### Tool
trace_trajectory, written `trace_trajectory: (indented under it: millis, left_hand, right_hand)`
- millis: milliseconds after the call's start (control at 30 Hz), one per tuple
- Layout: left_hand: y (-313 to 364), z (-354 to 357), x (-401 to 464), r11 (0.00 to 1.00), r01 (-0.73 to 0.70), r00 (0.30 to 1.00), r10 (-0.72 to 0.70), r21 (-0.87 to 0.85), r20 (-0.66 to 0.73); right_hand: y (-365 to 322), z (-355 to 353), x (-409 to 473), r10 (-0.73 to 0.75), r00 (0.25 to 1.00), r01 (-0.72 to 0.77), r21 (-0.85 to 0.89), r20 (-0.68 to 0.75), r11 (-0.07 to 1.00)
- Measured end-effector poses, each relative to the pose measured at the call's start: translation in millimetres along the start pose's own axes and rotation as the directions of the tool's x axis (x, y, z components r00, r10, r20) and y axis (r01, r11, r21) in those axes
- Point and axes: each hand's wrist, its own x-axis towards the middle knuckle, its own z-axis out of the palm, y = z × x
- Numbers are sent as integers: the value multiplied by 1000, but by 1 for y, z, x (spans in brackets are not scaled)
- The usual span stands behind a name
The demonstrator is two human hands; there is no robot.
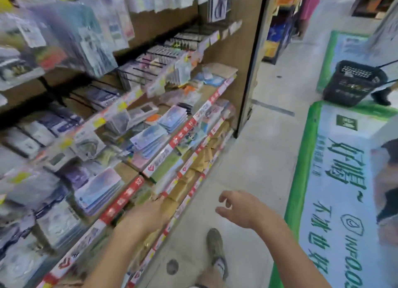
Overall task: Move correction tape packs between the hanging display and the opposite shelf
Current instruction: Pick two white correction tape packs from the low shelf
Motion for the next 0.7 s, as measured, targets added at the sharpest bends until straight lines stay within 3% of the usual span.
trace_trajectory:
  millis: [267, 400, 567, 700]
  left_hand:
    - [29, -97, 120, 995, 74, 997, -73, -65, 23]
    - [74, -144, 168, 991, 23, 1000, -21, -132, 17]
    - [136, -206, 226, 993, -98, 995, 97, -62, -18]
    - [172, -245, 275, 994, -105, 994, 105, -4, -24]
  right_hand:
    - [40, -124, 122, -26, 999, 29, -92, 30, 995]
    - [67, -177, 170, -25, 999, 21, -96, -39, 995]
    - [118, -200, 203, 47, 999, -46, -20, 17, 999]
    - [159, -218, 237, 59, 997, -58, -18, 54, 998]
